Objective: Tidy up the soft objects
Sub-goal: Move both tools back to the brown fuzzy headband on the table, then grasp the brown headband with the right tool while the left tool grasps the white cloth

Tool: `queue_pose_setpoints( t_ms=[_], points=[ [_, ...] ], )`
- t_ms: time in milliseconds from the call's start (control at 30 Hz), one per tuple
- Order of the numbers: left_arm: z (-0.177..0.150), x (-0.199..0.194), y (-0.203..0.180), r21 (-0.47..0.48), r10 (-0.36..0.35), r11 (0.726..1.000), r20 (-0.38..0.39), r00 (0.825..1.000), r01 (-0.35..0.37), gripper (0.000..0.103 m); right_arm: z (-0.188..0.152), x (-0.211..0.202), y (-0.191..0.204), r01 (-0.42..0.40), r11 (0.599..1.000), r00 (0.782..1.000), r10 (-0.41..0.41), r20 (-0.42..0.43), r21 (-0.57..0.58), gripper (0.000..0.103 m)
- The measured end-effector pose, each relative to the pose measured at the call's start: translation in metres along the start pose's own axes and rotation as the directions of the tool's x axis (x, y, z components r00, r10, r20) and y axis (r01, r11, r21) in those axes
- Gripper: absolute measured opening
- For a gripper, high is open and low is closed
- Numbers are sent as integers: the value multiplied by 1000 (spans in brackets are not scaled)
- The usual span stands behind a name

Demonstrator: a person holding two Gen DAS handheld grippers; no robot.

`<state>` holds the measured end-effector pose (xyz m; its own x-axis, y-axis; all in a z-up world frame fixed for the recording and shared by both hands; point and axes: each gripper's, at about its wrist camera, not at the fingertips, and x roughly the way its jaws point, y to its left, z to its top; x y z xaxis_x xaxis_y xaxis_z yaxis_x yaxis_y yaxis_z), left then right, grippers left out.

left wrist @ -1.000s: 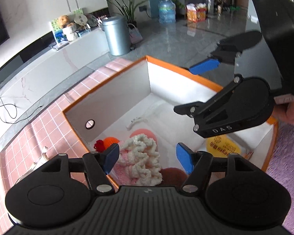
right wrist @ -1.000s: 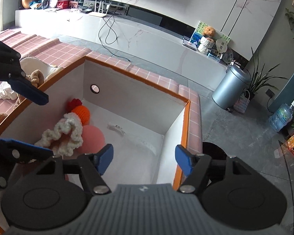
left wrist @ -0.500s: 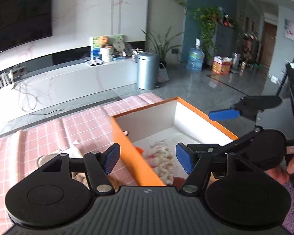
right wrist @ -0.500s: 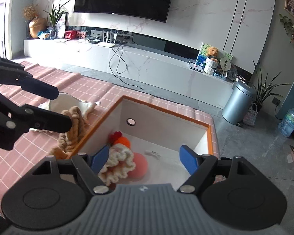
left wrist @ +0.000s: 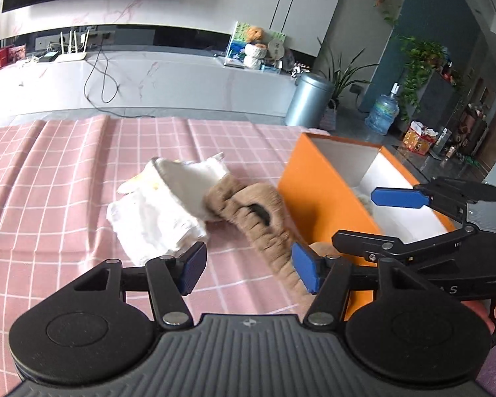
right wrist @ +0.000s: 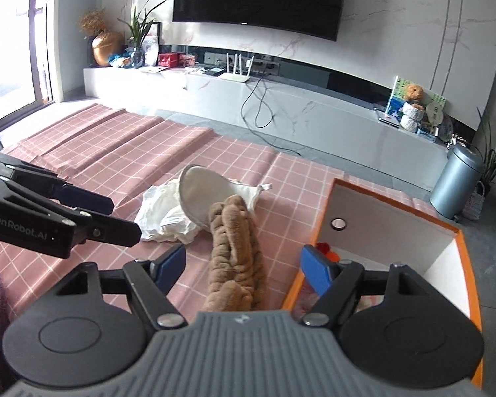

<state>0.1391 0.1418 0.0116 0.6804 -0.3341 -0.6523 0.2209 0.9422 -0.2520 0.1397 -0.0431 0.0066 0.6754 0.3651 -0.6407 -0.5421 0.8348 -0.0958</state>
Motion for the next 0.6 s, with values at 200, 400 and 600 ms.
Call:
queue_pose_setpoints(
  t_ms=[200,400,600],
  points=[
    [0,9,25,-3,8,1000,-24,1000,-8,69,19,57,20,-67,993,986,51,-162,-98,71],
    [9,31,30,61,-11,998,-65,998,15,63,36,115,11,-76,986,941,21,-338,-149,71],
    [15,53,35,96,-19,995,-96,995,28,63,44,154,6,-123,974,889,22,-456,-192,71]
  ],
)
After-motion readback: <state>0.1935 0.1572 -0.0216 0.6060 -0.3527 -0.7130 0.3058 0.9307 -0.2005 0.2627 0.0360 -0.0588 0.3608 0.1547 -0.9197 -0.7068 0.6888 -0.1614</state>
